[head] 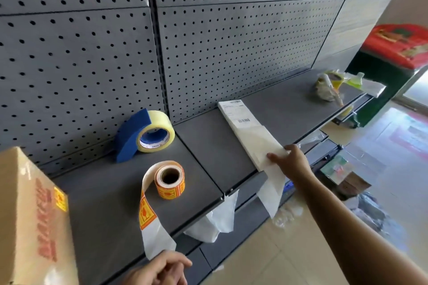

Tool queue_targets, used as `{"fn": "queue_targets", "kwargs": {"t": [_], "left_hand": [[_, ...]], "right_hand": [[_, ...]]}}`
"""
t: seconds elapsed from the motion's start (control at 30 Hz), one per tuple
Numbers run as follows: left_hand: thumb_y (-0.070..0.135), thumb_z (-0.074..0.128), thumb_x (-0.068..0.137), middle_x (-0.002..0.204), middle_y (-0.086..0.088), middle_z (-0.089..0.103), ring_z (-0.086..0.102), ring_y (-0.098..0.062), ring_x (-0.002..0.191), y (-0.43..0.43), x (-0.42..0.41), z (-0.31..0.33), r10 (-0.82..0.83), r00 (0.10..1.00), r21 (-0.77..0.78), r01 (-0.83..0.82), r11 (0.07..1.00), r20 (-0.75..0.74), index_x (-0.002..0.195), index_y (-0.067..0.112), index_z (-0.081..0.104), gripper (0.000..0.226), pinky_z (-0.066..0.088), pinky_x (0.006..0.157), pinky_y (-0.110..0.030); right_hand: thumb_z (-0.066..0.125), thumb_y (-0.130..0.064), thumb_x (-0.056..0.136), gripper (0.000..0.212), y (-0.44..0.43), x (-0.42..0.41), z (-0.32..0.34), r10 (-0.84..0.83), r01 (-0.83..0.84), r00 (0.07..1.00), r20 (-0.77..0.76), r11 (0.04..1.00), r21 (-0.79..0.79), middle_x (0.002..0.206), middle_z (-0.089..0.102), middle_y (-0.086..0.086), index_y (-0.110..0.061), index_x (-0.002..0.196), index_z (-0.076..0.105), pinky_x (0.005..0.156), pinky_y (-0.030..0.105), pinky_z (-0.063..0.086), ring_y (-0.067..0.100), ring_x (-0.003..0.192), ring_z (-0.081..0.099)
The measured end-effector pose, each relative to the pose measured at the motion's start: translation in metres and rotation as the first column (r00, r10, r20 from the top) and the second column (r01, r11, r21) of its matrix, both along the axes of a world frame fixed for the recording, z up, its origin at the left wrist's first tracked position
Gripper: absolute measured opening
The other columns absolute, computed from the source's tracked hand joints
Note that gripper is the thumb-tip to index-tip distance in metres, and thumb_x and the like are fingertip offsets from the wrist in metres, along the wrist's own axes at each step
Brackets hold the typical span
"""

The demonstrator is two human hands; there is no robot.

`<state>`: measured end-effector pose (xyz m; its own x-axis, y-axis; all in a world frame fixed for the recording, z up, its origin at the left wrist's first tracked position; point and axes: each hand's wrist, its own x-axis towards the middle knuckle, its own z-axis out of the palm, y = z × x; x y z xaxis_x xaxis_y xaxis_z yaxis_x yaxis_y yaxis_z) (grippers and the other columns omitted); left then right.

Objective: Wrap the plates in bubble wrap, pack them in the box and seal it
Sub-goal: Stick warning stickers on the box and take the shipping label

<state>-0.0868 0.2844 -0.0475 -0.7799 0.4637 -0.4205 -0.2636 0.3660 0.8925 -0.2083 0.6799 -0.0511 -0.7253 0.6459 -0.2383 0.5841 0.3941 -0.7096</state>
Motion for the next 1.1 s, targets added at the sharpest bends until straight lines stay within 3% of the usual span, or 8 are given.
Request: {"fn": "queue_targets", "kwargs": {"t": [0.1,0.17,0.23,0.33,0.43,0.7,0.9,1.1], "left_hand": [[0.016,0.068,0.096,0.081,0.003,0.075,0.073,-0.019,0.084,0.011,0.005,0.004,0.021,0.990,-0.089,-0.033,0.996,-0.140,0.089,0.043,0.075,0.029,0.056,0.092,-0.033],[0.053,0.072,0.086,0.079,0.009,0.073,0.072,-0.012,0.079,0.016,0.003,0.009,0.034,0.978,-0.095,-0.054,0.994,-0.204,0.093,0.047,0.072,0.009,0.056,0.087,-0.028],[0.084,0.053,0.071,0.078,0.012,0.071,0.070,-0.009,0.077,0.017,0.002,0.016,0.083,0.965,-0.082,-0.107,0.991,-0.249,0.094,0.051,0.069,0.043,0.056,0.084,-0.023],[0.048,0.063,0.089,0.078,0.012,0.071,0.070,-0.013,0.076,0.016,-0.003,0.014,0.094,0.971,-0.078,-0.113,0.991,-0.220,0.093,0.050,0.069,0.008,0.057,0.085,-0.030],[0.021,0.064,0.098,0.080,0.011,0.071,0.070,-0.015,0.075,0.010,-0.005,0.016,0.029,0.960,-0.155,-0.074,0.985,-0.278,0.094,0.046,0.069,0.026,0.057,0.082,-0.030],[0.028,0.058,0.102,0.086,0.017,0.071,0.070,-0.009,0.084,0.003,-0.013,0.025,-0.028,0.963,-0.141,-0.011,0.990,-0.269,0.101,0.053,0.059,0.025,0.053,0.078,-0.017],[0.035,0.055,0.103,0.089,0.016,0.072,0.070,-0.009,0.086,0.000,-0.011,0.029,-0.026,0.970,-0.113,-0.001,0.994,-0.243,0.102,0.050,0.061,0.016,0.056,0.082,-0.024],[0.033,0.054,0.104,0.090,0.013,0.072,0.070,-0.010,0.088,-0.002,-0.014,0.031,-0.005,0.977,-0.081,-0.013,0.997,-0.213,0.100,0.049,0.061,0.018,0.055,0.080,-0.021]], "right_hand": [[0.083,-0.027,0.081,0.053,0.003,-0.006,-0.004,-0.070,0.052,0.996,-0.060,0.966,-0.255,0.113,0.066,0.012,-0.007,0.122,0.054,0.079,0.044,0.059,0.029,0.092,0.068],[0.082,-0.019,0.081,0.045,0.003,-0.008,-0.007,-0.078,0.034,0.992,-0.095,0.917,-0.397,0.106,0.072,0.016,-0.006,0.118,0.060,0.082,0.053,0.061,0.034,0.090,0.072],[0.078,-0.015,0.084,0.040,-0.002,-0.008,-0.004,-0.037,-0.028,0.992,-0.123,0.873,-0.487,0.106,0.074,0.014,-0.010,0.121,0.062,0.084,0.057,0.059,0.034,0.093,0.073],[0.074,-0.011,0.087,0.041,-0.014,0.000,0.000,0.058,-0.133,0.988,-0.146,0.808,-0.574,0.112,0.073,0.015,-0.013,0.127,0.062,0.085,0.058,0.059,0.036,0.100,0.071],[0.072,-0.008,0.089,0.038,-0.029,0.015,0.006,0.123,-0.187,0.982,-0.146,0.762,-0.619,0.110,0.073,0.016,-0.015,0.125,0.062,0.077,0.052,0.061,0.037,0.099,0.071],[0.071,-0.010,0.090,0.040,-0.074,0.060,0.008,0.278,-0.293,0.951,-0.134,0.678,-0.674,0.110,0.073,0.015,-0.020,0.128,0.061,0.082,0.055,0.060,0.039,0.101,0.071],[0.074,-0.012,0.088,0.047,-0.098,0.076,0.007,0.372,-0.326,0.924,-0.091,0.641,-0.695,0.112,0.073,0.012,-0.026,0.131,0.060,0.082,0.052,0.061,0.036,0.101,0.071],[0.079,-0.039,0.082,0.048,-0.109,0.076,0.004,0.486,-0.410,0.874,0.020,0.758,-0.507,0.106,0.076,-0.002,-0.028,0.124,0.059,0.080,0.046,0.063,0.020,0.093,0.075]]}}
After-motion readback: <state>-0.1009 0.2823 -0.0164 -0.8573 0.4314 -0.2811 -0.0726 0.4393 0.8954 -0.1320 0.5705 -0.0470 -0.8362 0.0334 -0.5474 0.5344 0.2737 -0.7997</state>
